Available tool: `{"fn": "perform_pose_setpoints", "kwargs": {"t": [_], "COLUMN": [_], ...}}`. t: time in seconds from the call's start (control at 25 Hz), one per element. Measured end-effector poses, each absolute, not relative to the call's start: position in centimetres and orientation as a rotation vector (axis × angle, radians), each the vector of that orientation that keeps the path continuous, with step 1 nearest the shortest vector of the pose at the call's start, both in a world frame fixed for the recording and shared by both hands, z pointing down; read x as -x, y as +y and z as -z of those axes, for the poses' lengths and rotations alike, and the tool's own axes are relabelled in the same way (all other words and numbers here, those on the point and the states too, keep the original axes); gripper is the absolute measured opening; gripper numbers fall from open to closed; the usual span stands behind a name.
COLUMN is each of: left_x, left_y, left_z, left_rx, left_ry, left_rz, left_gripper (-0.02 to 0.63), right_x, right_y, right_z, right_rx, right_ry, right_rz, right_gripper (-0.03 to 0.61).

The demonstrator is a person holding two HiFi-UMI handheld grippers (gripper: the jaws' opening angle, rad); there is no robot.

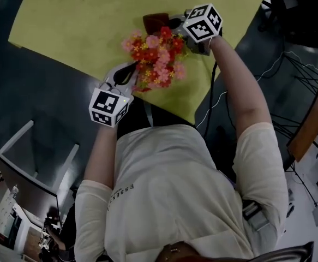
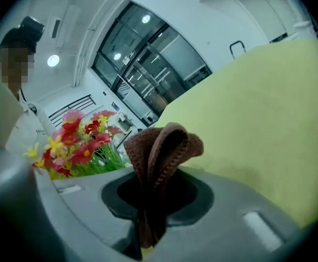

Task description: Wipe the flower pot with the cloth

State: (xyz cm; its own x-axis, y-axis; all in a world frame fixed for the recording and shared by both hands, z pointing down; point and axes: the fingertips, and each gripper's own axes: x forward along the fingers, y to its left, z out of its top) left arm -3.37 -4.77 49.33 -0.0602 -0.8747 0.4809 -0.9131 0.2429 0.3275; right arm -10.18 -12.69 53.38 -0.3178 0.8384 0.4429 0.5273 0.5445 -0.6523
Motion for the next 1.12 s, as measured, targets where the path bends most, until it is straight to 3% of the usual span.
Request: {"fn": "perform_pose_setpoints", "kwargs": {"t": [0.6, 1.12], "left_x": [3.7, 3.8], "left_y": [-4.8, -4.7], "left_z": [-49.2, -49.0], "left_rx": [-1.571, -1.555], "left_ry": [-1.997, -2.045], "left_rz": [-0.023, -0.025], "left_gripper": [0.014, 0.012], "right_x": [8.3, 2.6], "right_y": [-11.3, -14.1], "right_z": [-52.6, -52.7], "right_rx": [1.167, 1.019], "right_ry": [-1.790, -1.837], "right_rz": [-0.751, -0.738], "right_gripper": [0.059, 0.060]}}
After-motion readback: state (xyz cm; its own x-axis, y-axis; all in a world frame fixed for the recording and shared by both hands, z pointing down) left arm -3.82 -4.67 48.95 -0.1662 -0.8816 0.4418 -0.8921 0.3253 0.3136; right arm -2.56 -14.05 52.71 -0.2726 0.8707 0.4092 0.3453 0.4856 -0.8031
